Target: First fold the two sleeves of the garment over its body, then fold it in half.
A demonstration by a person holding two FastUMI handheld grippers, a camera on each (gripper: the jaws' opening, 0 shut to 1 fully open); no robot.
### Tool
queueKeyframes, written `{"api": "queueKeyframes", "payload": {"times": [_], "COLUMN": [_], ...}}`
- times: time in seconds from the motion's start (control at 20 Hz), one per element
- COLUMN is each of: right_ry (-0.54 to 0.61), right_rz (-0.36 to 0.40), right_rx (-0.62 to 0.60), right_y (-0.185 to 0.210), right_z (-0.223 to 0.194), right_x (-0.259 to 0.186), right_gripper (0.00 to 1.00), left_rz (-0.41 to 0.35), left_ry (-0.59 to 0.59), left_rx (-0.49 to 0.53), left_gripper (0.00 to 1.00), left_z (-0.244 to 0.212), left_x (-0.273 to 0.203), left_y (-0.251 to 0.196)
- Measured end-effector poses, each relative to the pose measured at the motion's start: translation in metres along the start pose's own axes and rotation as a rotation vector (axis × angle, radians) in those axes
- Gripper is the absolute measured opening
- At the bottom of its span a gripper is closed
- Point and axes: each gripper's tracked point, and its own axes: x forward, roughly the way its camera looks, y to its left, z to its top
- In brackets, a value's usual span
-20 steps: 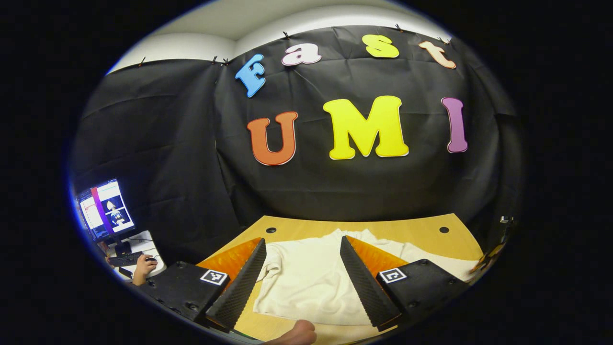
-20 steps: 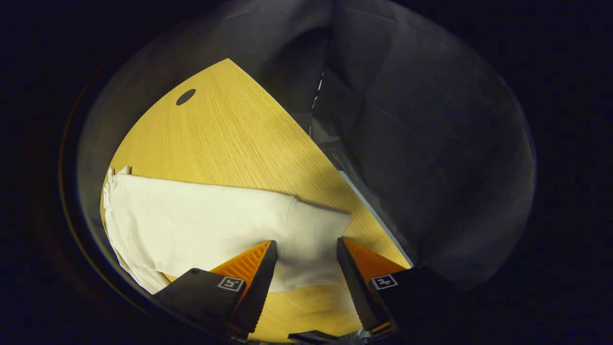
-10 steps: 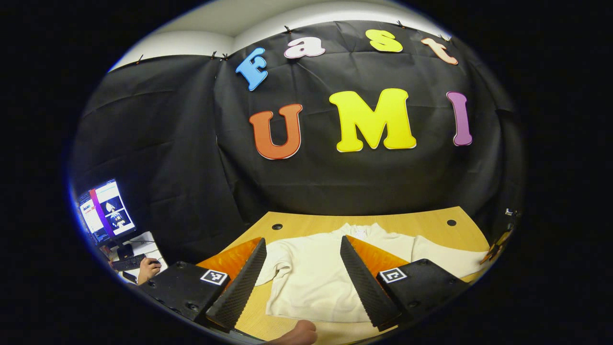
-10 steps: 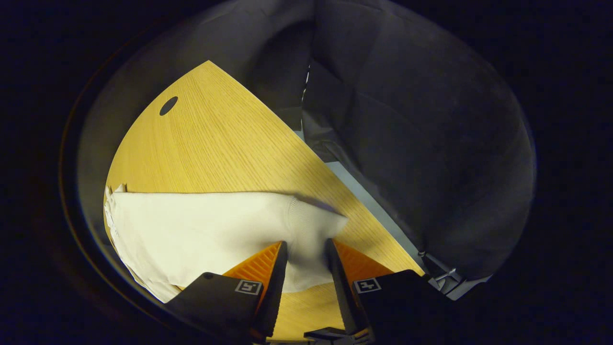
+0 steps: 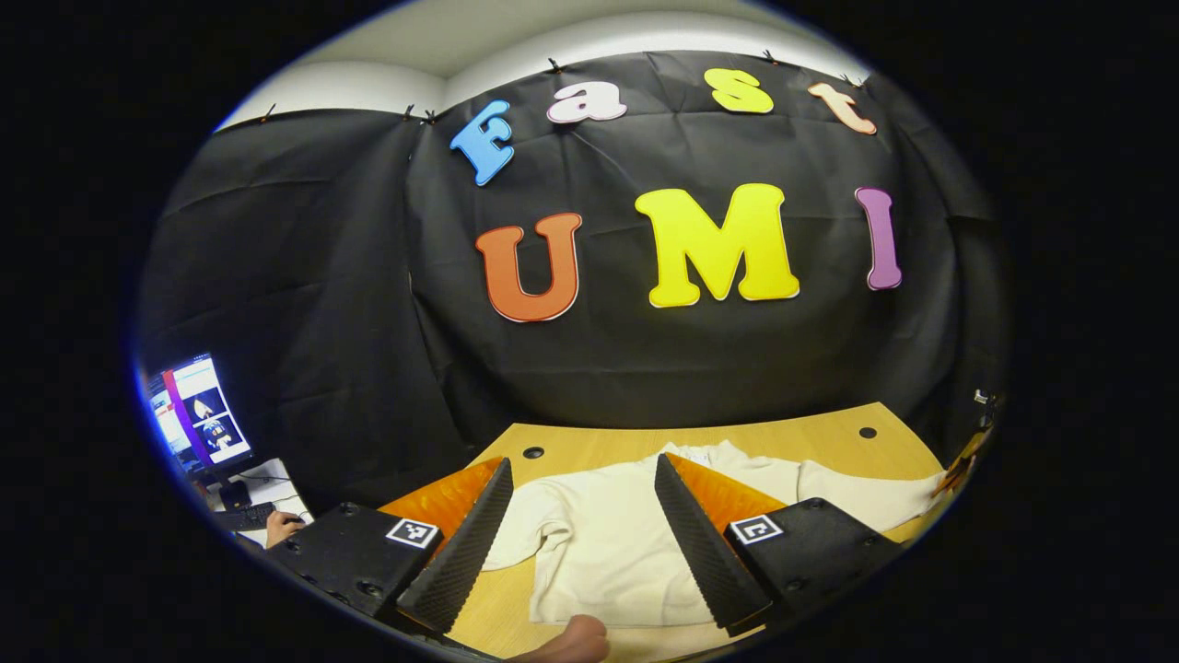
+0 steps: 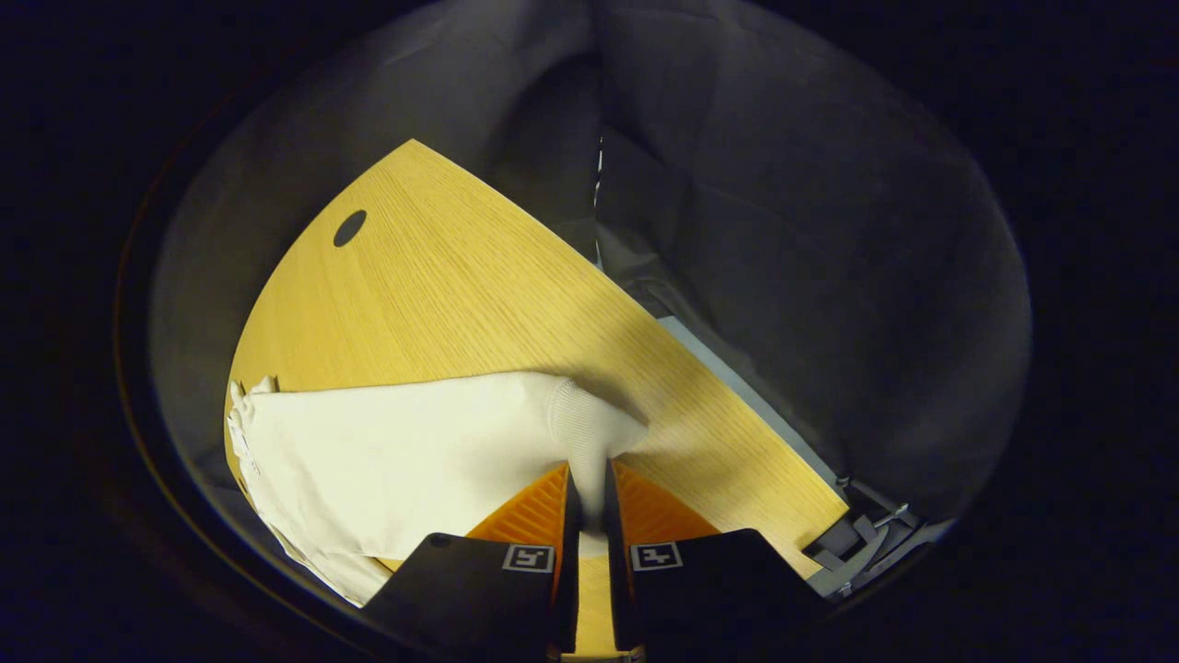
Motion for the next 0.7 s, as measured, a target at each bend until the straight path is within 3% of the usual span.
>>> {"api": "queueKeyframes", "payload": {"times": [0.2, 0.5, 0.55, 0.7], "right_ry": [-0.014, -0.084, -0.1, -0.144], "right_rz": [0.024, 0.073, 0.086, 0.132], "right_rx": [0.004, -0.093, -0.102, -0.144], "right_y": [0.012, 0.069, 0.081, 0.125], "right_z": [0.004, 0.013, 0.018, 0.017], "right_x": [-0.035, -0.108, -0.121, -0.148], "right_gripper": [0.16, 0.16, 0.04, 0.04], "left_rz": [-0.023, -0.09, -0.109, -0.13], "left_ry": [-0.001, -0.024, -0.039, -0.058], "left_rx": [-0.024, -0.06, -0.066, -0.072], "left_gripper": [0.99, 0.99, 0.99, 0.99], "left_z": [-0.003, -0.003, -0.002, -0.005], "left_x": [0.01, 0.022, 0.022, 0.025], "left_y": [0.006, 0.012, 0.014, 0.026]}}
